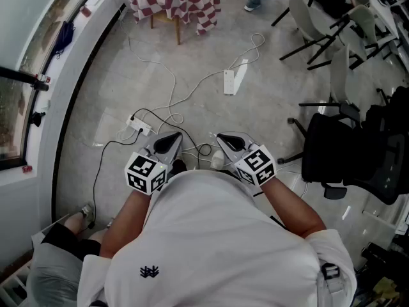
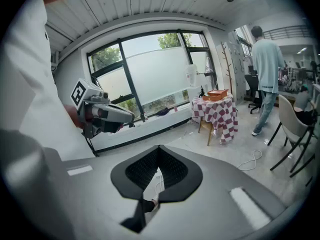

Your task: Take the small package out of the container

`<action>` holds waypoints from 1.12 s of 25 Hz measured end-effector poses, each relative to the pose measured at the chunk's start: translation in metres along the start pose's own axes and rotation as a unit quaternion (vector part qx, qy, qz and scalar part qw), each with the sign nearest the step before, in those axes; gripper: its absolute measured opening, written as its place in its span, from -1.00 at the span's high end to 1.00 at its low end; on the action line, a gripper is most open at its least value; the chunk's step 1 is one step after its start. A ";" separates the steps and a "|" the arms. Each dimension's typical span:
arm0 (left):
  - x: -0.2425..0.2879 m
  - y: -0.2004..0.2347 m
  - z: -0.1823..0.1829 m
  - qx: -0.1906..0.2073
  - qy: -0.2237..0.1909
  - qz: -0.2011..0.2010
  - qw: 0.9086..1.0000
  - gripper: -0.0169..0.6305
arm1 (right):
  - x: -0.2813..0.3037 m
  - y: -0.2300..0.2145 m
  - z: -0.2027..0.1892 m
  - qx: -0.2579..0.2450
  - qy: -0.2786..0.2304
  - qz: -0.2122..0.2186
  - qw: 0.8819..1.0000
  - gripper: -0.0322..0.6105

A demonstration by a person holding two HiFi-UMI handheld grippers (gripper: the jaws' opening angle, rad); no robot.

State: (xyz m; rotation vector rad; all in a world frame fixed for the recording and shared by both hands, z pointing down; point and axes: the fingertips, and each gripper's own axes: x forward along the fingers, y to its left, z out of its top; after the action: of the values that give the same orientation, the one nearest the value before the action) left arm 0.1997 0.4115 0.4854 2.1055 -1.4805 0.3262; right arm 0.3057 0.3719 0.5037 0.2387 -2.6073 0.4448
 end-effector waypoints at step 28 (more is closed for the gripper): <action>-0.076 0.241 0.008 -0.027 -0.014 -0.031 0.999 0.76 | 0.229 0.051 0.134 -0.020 0.016 -0.004 1.000 0.84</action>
State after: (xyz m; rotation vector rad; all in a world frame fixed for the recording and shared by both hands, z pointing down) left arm -0.0515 0.4069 0.5114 2.1152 -1.4214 0.2327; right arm 0.0368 0.3517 0.4900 0.2272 -2.5811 0.3906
